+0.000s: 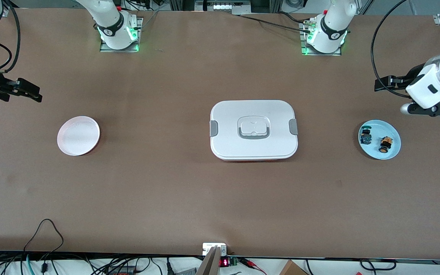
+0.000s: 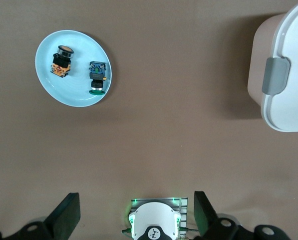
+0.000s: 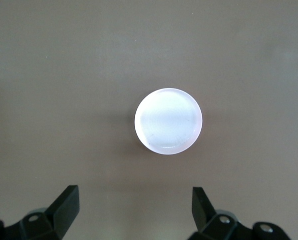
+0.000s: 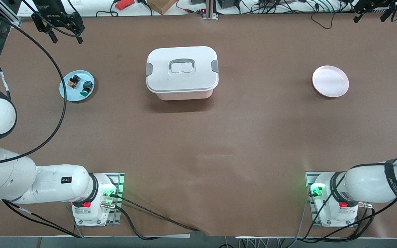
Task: Transfer orange switch to right arm and place
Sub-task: 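Move the left gripper over the orange switch on the blue plate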
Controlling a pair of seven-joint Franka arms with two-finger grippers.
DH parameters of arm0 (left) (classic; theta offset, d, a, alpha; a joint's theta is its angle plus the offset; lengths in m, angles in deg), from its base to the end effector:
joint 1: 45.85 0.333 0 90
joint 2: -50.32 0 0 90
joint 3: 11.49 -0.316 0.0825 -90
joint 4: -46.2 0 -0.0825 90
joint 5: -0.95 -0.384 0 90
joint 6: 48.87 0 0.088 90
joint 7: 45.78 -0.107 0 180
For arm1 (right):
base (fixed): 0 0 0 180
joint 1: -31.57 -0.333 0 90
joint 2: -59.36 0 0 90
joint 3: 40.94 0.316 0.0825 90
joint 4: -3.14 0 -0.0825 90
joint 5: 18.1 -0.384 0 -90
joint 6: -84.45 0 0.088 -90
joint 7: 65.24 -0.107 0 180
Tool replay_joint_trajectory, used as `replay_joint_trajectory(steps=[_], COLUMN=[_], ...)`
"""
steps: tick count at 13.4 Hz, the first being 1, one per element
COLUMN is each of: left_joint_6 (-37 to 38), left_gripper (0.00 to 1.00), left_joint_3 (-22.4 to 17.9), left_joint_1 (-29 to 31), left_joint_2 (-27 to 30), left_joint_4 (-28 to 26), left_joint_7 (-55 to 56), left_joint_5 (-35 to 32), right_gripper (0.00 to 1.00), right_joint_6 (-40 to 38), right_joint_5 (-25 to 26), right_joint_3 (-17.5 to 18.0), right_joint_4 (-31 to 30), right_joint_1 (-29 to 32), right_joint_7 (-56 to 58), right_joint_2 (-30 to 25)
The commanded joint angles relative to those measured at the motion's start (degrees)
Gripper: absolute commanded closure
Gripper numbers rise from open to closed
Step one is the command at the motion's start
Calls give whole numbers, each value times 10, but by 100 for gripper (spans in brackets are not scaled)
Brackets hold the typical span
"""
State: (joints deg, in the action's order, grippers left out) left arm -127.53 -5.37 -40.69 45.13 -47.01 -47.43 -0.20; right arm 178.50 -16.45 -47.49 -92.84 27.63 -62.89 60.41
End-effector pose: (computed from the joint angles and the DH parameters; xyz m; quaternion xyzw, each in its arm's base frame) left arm 0.5493 -0.0046 0.5356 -0.9850 0.0228 0.1712 0.0042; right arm 0.5611 -0.0280 0.5710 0.9995 -0.0009 -0.0266 0.0142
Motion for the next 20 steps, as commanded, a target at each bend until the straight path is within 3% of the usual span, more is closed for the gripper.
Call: replay_joint_trajectory(steps=[1,11,14,16,20], left_joint_6=[11,9,4,-23,-122], left_gripper=[0,1,1,1,0], left_joint_3=[4,4,5,5,4], left_joint_1=[5,13,13,13,60], left_joint_2=[-4,-42,-43,-45,-45], left_joint_4=[9,2,-26,-36,-114], left_joint_7=[-31,-228,-253,-328,-515], left_joint_5=[-11,-43,-58,-58,-58], right_gripper=[0,0,0,0,0], right_joint_6=[-4,-4,-5,-6,-8], right_joint_5=[0,-1,-2,-2,-2], right_joint_3=[3,2,3,3,3], right_joint_4=[7,8,8,8,8], right_joint_1=[1,3,2,3,2], right_joint_7=[-6,-6,-6,-6,-6], right_joint_2=[0,1,1,1,1])
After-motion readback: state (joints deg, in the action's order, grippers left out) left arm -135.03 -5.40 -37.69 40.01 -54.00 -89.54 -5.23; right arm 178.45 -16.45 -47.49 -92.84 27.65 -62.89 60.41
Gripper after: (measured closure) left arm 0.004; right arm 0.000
